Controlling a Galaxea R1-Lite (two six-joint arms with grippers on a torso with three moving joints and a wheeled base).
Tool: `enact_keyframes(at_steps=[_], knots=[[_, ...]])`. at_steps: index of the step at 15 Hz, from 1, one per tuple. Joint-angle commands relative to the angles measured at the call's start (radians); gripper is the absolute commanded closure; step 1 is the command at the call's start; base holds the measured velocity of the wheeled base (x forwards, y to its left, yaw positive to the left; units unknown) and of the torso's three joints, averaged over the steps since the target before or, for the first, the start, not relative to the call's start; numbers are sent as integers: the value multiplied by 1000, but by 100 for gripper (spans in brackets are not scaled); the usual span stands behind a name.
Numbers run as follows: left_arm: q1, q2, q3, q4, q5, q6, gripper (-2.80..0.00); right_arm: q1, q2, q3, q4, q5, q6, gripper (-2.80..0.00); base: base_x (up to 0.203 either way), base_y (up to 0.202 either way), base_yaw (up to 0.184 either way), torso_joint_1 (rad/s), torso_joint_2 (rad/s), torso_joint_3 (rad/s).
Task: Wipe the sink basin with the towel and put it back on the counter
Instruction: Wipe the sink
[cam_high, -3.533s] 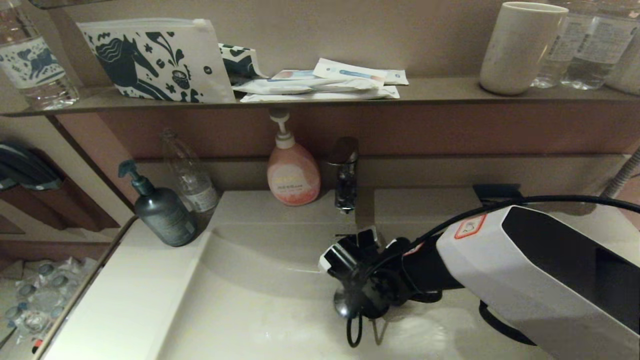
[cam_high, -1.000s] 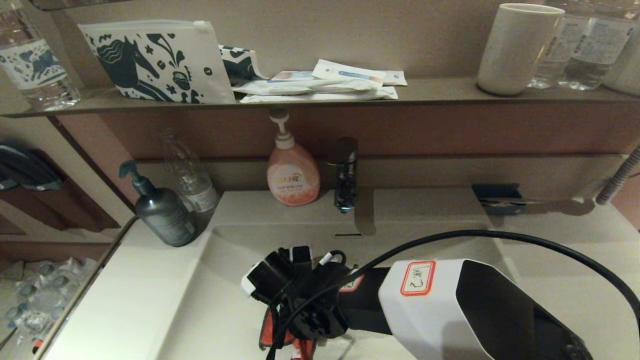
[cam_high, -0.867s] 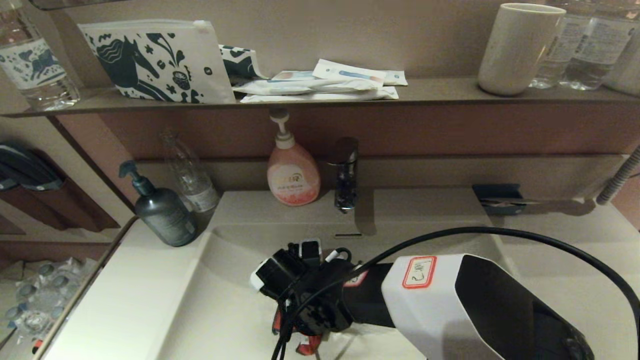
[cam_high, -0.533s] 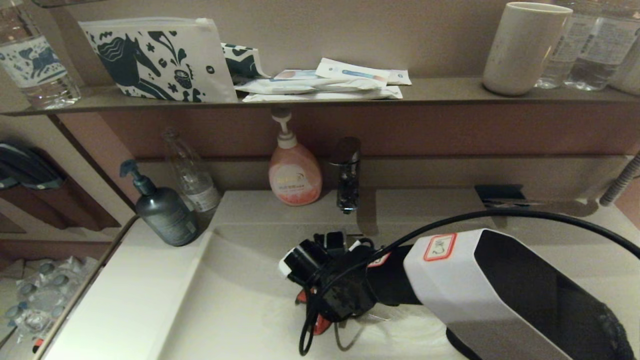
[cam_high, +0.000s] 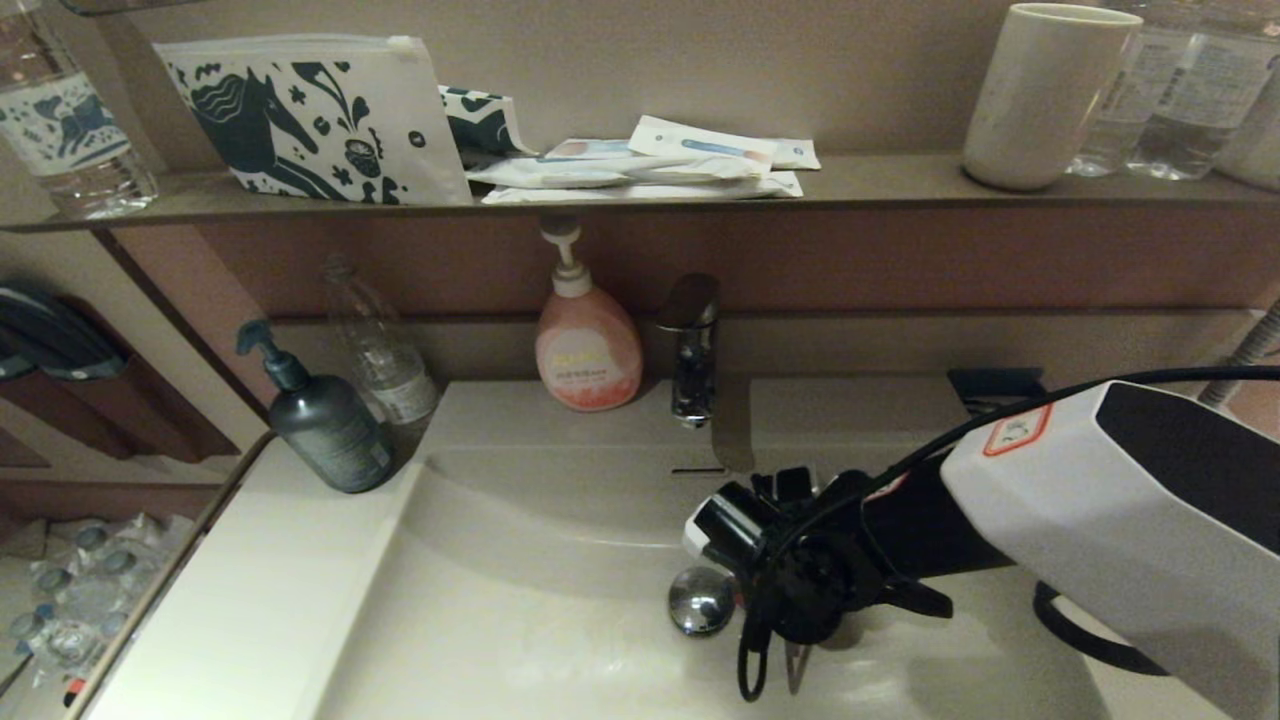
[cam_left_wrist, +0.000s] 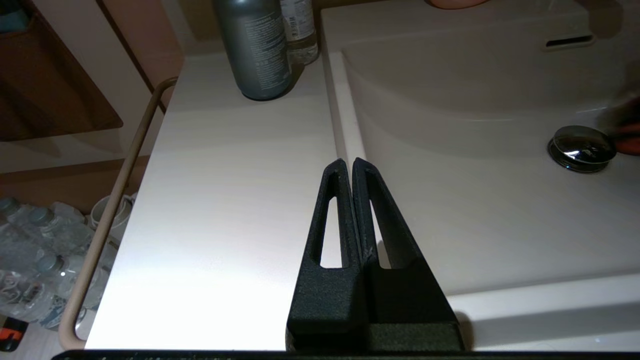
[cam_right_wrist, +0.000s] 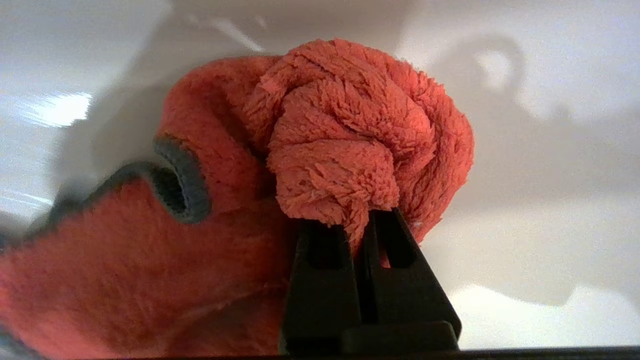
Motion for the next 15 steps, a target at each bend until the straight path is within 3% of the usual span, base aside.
enact_keyframes(at_steps=[1,4,8,13,15], knots=[[0,1,0,-1,-1,1,0,-18,-107,84,3,-7,4,0,0,0,0,0,0,0],[0,1,0,-2,-1,1,0,-73,-254,183,23,-14,3,0,0,0,0,0,0,0],[0,1,0,-2,-1,1,0,-180,-484,210,96,-15,-22,0,0,0,0,0,0,0],[0,1,0,0,-1,1,0,-237,-639,77,95,-6,-110,0,0,0,0,0,0,0],[0,1,0,0,-1,1,0,-232,-623,47,-2,14,-119,0,0,0,0,0,0,0]])
